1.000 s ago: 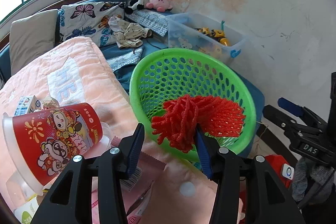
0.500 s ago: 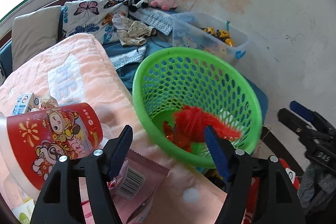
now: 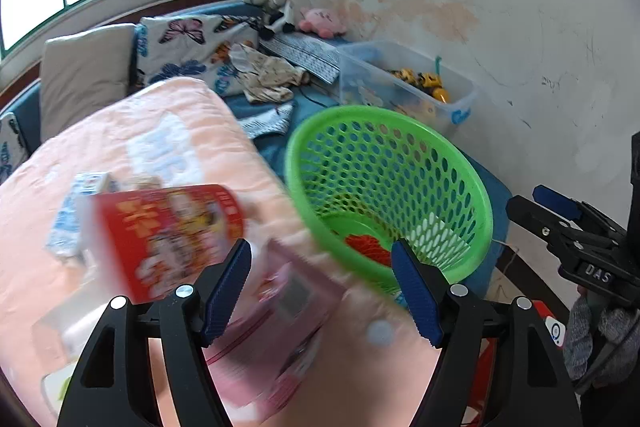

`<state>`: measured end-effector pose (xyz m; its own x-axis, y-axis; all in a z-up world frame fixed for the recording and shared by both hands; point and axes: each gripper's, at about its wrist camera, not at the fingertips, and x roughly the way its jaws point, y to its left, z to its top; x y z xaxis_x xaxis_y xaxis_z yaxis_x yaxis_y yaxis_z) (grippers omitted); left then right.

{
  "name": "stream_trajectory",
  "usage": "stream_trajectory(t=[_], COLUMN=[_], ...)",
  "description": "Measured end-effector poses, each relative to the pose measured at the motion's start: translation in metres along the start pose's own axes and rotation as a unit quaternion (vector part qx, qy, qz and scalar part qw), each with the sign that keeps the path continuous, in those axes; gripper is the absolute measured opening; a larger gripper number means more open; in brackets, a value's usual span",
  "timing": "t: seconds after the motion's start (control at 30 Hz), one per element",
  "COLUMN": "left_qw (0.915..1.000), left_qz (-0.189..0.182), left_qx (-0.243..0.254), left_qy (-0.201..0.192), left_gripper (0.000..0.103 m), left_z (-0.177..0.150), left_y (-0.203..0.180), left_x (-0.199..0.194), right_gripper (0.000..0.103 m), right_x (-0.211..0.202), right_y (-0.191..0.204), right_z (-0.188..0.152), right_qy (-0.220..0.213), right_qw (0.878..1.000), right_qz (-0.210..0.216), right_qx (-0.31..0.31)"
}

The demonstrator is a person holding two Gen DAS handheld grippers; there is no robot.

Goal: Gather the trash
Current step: 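Grasp the red-and-white paper cup rim with the left tool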

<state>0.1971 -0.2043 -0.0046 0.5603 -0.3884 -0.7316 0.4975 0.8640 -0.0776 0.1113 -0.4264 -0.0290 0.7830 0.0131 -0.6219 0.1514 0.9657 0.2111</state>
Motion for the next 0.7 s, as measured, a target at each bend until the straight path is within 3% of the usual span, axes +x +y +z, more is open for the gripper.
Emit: stream_trajectory(t=[0.33, 0.5, 0.7], left_qw=[0.9964, 0.9960, 0.9962], left_qz=[0.057, 0.050, 0.016], left_qx=[-0.045, -0.061, -0.067], left_qy=[-0.045, -0.042, -0.052], left_gripper=[0.070, 0.070, 0.068], left_z=[-0.016, -0.019, -0.027], left_y=[0.056, 0.072, 0.078], left_x=[-0.046, -0.046, -0.053], right_gripper=[0.087, 0.087, 0.087], right_x=[0.000, 0.004, 0.007], right_y=[0.044, 0.057, 0.064], right_z=[-0.001, -0.001, -0.001], right_qy=[0.002, 0.007, 0.011], right_qw=[0.999, 0.998, 0.998], right_qz=[0.036, 0.045, 0.051], right_qx=[-0.032, -0.042, -0.046])
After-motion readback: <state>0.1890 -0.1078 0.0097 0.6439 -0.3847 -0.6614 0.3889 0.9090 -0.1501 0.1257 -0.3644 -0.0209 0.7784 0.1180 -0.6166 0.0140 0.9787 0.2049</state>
